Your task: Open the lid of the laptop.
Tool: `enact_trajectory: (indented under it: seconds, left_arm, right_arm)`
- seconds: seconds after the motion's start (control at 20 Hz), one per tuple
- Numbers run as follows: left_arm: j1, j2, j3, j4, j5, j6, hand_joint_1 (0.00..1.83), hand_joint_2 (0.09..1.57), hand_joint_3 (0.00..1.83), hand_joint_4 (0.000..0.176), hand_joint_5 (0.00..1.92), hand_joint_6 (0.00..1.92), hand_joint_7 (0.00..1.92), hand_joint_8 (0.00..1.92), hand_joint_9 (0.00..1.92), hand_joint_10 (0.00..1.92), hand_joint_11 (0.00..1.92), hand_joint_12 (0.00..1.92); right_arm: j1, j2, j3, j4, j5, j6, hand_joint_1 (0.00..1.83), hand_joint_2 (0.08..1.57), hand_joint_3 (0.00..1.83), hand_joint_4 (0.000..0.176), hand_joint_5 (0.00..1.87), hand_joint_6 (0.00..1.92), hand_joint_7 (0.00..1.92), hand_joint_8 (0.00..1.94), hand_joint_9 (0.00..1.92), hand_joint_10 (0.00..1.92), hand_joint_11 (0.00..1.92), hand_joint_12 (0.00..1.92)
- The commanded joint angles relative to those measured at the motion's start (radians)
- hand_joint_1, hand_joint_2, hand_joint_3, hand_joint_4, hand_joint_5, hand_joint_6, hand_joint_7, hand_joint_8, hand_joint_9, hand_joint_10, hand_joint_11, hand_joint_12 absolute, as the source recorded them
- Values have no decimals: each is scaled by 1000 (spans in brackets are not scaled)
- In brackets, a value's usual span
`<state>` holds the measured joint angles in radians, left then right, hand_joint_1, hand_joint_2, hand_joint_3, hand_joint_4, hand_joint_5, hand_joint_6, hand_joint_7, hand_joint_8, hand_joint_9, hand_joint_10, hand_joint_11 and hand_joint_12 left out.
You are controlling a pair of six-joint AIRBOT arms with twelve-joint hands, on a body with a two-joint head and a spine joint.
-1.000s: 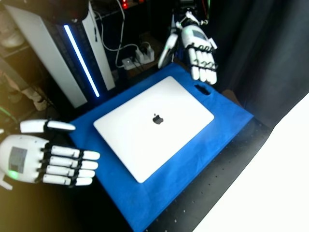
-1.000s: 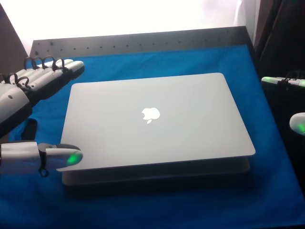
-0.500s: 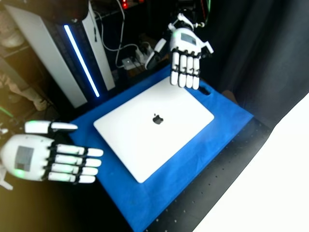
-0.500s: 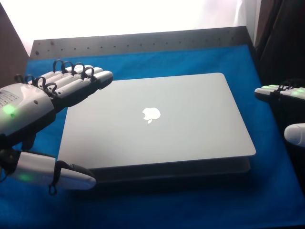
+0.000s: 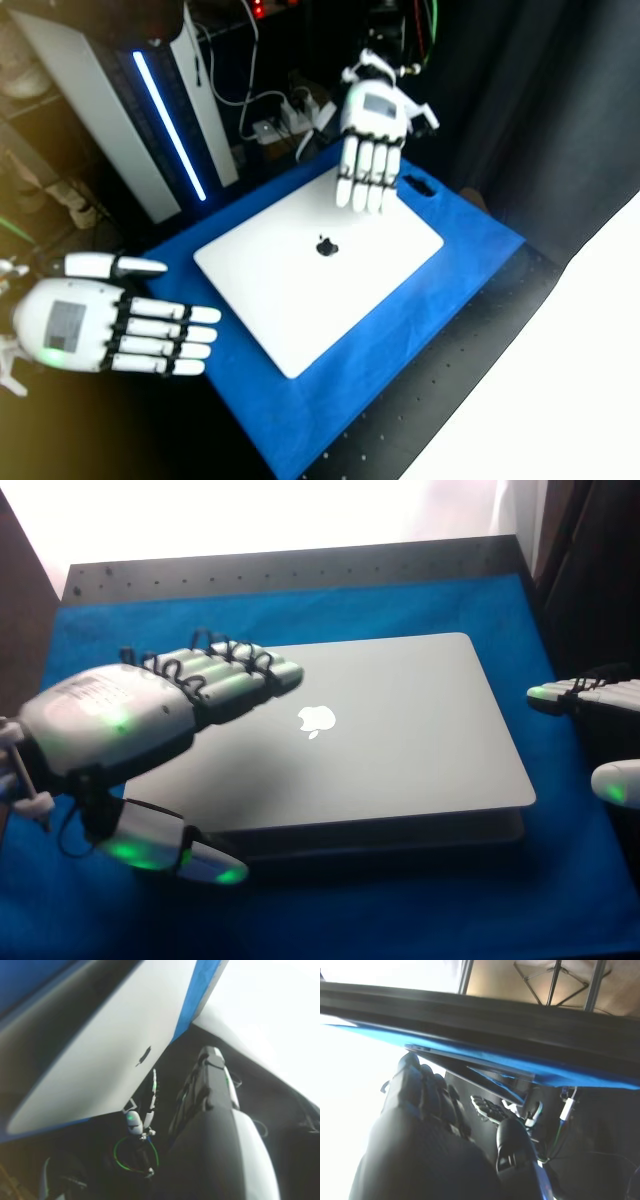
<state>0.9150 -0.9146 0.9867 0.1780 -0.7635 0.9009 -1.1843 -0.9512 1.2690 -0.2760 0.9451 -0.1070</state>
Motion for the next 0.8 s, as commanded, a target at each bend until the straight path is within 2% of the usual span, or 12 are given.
enact_trajectory:
  seconds: [0.0, 0.05, 0.1, 0.3, 0.45, 0.6, 0.75]
  left_arm:
    - [-13, -12, 3, 6, -89, -2, 742, 860, 19, 29, 0, 0, 0, 0, 0, 0, 0, 0]
    - [-19, -24, 4, 19, -80, -2, 761, 846, 10, 8, 0, 0, 0, 0, 0, 0, 0, 0]
    - [-24, -33, 5, 26, -74, -2, 766, 837, 4, 0, 0, 0, 0, 0, 0, 0, 0, 0]
    - [-51, -61, 14, 66, -27, -2, 758, 905, 8, 0, 0, 0, 0, 0, 0, 0, 0, 0]
    - [-69, -87, 38, 67, 11, 6, 866, 962, 18, 0, 0, 0, 0, 0, 0, 0, 0, 0]
    - [-96, -105, 40, 17, 52, 128, 916, 1026, 14, 0, 0, 0, 0, 0, 0, 0, 0, 0]
    - [-103, -113, 46, -39, 53, 176, 987, 1021, 4, 0, 0, 0, 0, 0, 0, 0, 0, 0]
  right_arm:
    - [12, 5, 4, 34, 102, 5, 0, 1424, 11, 0, 0, 0, 0, 0, 0, 0, 0, 0]
    - [12, 5, 4, 35, 102, 5, 0, 1426, 11, 0, 0, 0, 0, 0, 0, 0, 0, 0]
    - [12, 5, 5, 37, 102, 5, 0, 1428, 11, 0, 0, 0, 0, 0, 0, 0, 0, 0]
    - [12, 4, 4, 38, 98, 5, 0, 1427, 9, 0, 0, 0, 0, 0, 0, 0, 0, 0]
    - [11, 2, 4, 36, 93, 5, 0, 1443, 14, 0, 0, 0, 0, 0, 0, 0, 0, 0]
    - [10, 1, 1, 19, 76, 5, 0, 1446, 11, 0, 0, 0, 0, 0, 0, 0, 0, 0]
    - [10, -10, -3, -15, 48, 5, 0, 1451, 11, 0, 0, 0, 0, 0, 0, 0, 0, 0]
